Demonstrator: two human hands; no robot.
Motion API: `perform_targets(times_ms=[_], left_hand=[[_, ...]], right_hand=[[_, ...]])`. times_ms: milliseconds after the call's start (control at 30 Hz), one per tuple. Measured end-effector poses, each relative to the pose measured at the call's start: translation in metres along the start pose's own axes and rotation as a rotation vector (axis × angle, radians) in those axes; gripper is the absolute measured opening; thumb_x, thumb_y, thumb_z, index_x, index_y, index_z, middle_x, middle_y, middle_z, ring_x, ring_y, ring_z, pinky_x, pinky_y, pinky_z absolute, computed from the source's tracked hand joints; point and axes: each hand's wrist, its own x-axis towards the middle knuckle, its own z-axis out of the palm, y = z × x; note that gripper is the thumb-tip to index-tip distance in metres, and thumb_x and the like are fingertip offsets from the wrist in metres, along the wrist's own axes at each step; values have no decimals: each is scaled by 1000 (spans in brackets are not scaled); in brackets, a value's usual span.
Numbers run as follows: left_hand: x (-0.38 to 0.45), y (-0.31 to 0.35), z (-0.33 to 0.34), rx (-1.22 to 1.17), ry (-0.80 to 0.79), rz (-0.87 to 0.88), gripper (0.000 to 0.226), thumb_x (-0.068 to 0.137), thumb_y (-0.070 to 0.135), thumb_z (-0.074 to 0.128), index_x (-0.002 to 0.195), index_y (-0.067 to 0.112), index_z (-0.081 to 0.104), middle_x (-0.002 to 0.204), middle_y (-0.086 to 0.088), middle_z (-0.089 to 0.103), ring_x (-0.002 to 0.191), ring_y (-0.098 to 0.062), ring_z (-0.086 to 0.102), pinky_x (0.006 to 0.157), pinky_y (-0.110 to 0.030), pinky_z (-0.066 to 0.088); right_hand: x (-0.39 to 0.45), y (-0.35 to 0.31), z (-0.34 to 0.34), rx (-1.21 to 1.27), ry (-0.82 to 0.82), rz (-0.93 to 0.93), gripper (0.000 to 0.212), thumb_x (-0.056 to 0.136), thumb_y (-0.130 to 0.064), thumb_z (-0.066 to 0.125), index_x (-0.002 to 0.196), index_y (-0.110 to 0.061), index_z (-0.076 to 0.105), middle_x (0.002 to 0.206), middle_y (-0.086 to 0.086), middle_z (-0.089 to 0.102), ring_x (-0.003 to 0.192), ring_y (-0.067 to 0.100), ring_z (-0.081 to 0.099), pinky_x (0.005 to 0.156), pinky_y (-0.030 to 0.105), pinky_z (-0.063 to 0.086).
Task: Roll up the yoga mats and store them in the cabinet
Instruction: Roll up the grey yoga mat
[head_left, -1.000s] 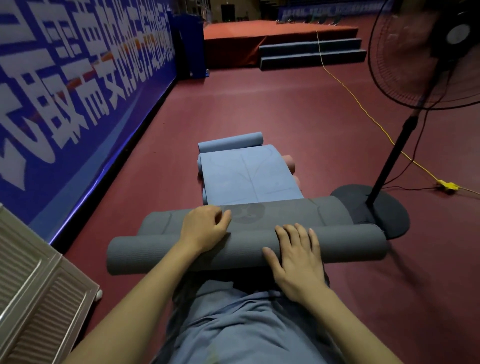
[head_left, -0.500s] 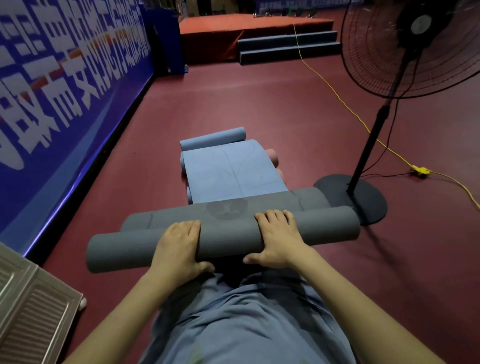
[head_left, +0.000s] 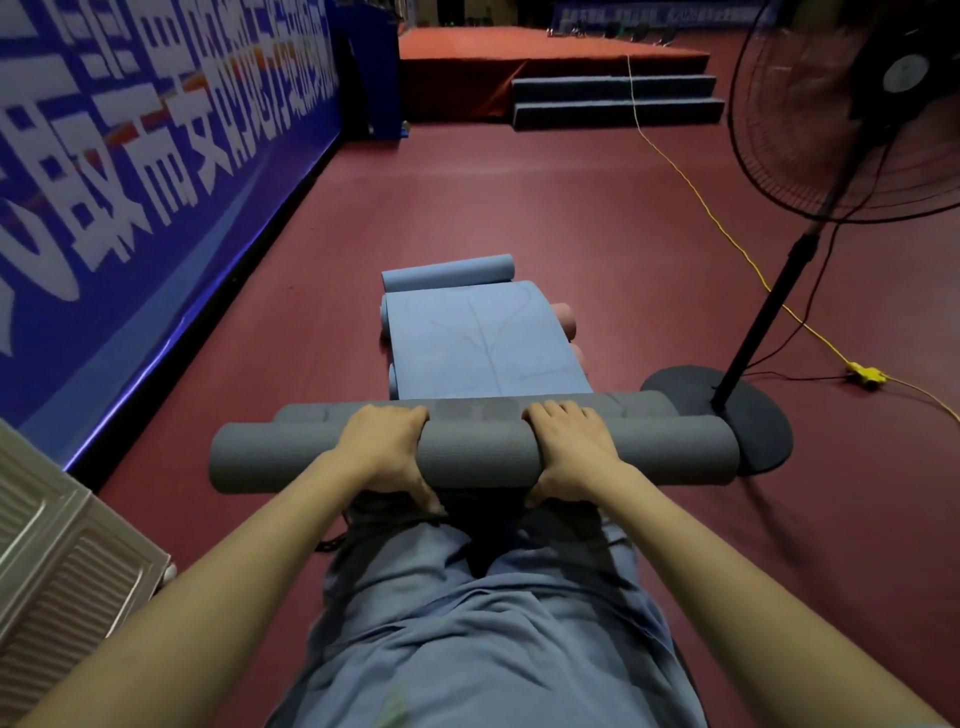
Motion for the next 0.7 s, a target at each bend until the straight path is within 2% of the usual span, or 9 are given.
perform_targets(times_ms=[167,233,367,467,600,700], left_hand=[[-13,9,-6,63,21,20,76,51,73,77,104,25,50,97,4,67,84,-23,63,64,-36,44],[-21,14,-9,91,14,24,72,52,71,76,101,25,50,92,5,66,79,-22,61,63,-36,46],[-32,16,-23,135,27,46,70,52,67,77,100,25,50,91,4,66,79,-24,62,65,-36,44],[-43,18,-37,153,20,87,68,50,66,77,97,26,50,91,5,67,79,-24,63,66,-36,46],[-58,30,-43,171,-5,138,68,48,68,78,94,26,51,90,3,66,79,-26,63,64,-36,45],[-73,48,-32,176,-15,150,66,52,68,77,93,23,53,92,-1,66,81,-28,64,62,-35,37]], right_hand=[[-15,3,-5,36,-1,21,78,55,-46,88,117,-25,45,117,-4,54,106,22,51,93,39,39],[-24,3,-9,50,-9,13,76,55,-45,87,115,-25,45,113,-5,54,103,22,52,89,38,39],[-44,-5,-18,67,-4,4,71,53,-46,86,106,-24,45,104,-5,54,90,20,49,73,37,35],[-64,-14,-21,91,-14,13,68,53,-47,85,102,-23,44,99,-6,51,88,20,49,68,35,35],[-90,-11,-13,140,-30,25,66,52,-49,83,101,-26,44,96,-9,50,87,18,49,67,34,36],[-101,-2,-12,155,-78,13,66,53,-47,82,106,-31,47,101,-12,54,92,15,51,76,32,41]])
